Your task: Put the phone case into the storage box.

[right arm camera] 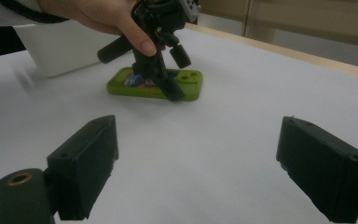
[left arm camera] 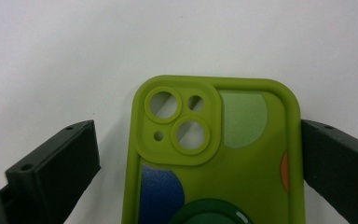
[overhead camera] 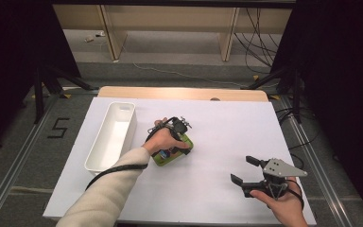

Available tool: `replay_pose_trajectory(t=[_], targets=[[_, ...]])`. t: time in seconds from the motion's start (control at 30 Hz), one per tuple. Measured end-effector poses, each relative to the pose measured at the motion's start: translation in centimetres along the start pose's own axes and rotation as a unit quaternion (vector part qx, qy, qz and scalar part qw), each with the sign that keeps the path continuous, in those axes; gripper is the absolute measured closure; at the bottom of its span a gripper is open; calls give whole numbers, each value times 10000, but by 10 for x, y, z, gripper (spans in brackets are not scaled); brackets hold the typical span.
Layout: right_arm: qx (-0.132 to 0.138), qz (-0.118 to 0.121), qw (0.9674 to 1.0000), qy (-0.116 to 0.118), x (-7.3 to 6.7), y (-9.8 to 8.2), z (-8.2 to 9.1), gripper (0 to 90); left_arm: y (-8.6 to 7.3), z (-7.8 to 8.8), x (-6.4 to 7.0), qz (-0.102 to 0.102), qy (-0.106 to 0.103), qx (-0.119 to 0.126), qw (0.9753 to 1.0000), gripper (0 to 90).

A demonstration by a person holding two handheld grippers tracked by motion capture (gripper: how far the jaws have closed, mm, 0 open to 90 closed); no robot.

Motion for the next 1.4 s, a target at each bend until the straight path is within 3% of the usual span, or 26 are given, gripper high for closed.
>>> replay_pose_trajectory(t=[0.47, 0.87, 1.4], targets=[[4, 2, 10000, 4, 0, 0, 0, 138, 1, -1, -1, 13, -24, -54, 10000, 3], [3, 1, 10000, 8, 0, 0, 0, 138, 1, -2, -2, 182, -120, -124, 9997, 15], [-2, 2, 10000, 9, 0, 0, 0, 138, 3, -2, -1, 149, -152, -258, 9994, 56]])
Point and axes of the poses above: each handheld gripper's, and its own axes: z roughly backward along the jaws, y roughly out of its top, x roughly to its right, the point moved 5 cm from there along -z, roughly forward along the jaws, and after that the axes turned 12 degrees about z, right-handed, at the moved point
